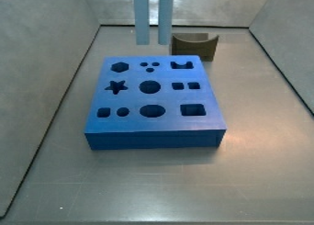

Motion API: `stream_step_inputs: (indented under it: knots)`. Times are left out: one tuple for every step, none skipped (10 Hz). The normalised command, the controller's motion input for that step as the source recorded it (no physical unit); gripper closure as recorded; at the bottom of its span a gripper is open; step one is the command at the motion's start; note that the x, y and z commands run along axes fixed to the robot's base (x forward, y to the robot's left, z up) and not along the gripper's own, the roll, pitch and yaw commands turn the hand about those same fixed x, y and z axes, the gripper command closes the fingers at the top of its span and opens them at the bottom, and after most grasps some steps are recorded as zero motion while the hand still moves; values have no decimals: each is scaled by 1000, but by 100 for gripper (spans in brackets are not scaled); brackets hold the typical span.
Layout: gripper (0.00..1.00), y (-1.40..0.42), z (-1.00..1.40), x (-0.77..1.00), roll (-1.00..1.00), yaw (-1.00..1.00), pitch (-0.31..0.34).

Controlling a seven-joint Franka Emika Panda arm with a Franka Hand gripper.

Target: Insert the square-circle object.

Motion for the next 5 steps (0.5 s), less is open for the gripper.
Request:
stream_step_inputs:
  knots:
    - [100, -217, -434, 0, 0, 163, 0]
    - [100, -534, -723, -583, 53, 323, -183]
    - [100, -583, -803, -683, 66, 220, -153]
    - [100, -489, -860, -811, 70, 177, -171]
    - [100, -466, -863, -826, 79, 160, -160]
